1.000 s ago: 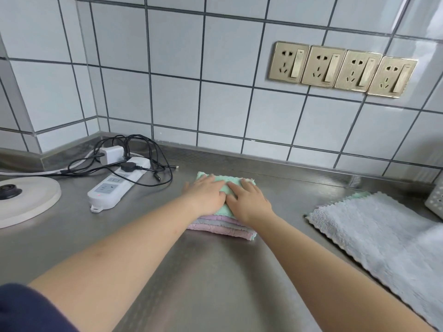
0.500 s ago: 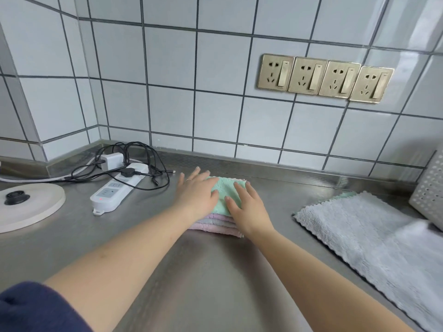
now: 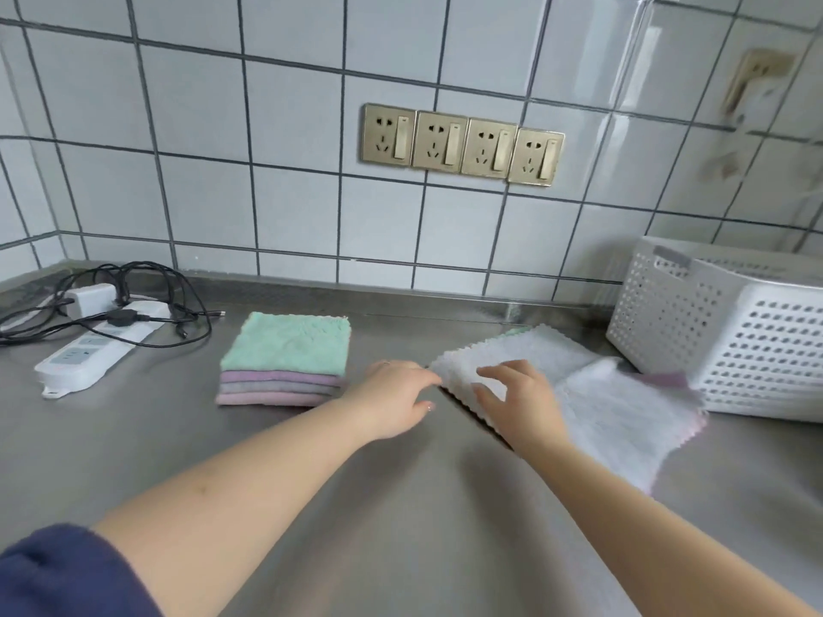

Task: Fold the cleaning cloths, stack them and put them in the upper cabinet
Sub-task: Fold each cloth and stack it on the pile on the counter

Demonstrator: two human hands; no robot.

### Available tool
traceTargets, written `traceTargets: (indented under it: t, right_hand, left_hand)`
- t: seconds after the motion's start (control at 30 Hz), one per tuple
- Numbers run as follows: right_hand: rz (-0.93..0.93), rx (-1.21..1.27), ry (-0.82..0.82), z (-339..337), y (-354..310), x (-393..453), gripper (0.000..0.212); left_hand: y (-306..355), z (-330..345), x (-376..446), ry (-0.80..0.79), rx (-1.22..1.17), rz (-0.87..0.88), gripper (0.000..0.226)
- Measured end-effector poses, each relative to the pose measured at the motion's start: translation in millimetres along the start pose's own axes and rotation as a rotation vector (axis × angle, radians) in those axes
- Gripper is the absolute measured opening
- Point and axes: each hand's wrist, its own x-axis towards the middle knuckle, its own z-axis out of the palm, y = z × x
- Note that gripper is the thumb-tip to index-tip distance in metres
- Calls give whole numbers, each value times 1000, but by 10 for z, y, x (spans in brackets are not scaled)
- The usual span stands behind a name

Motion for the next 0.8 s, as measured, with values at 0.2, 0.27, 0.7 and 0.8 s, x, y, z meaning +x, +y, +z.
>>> traceTargets:
  t: [0.2,0.27,0.7,0.8]
  right_hand:
    - [30,-245,-138,-382,506,-236,25]
    - [9,-338,-226,-387,581,-296,41]
    - [-75,-439,-137,-301,601,-362,28]
    - [-3,-381,-171,-358,567,-343,27]
  left_hand:
    - [459,261,238,-45,-4,137,41]
    - [563,321,293,-46,12,171,41]
    - [709,434,432,8,95,171,23]
    - [687,465,453,2,16,128,23]
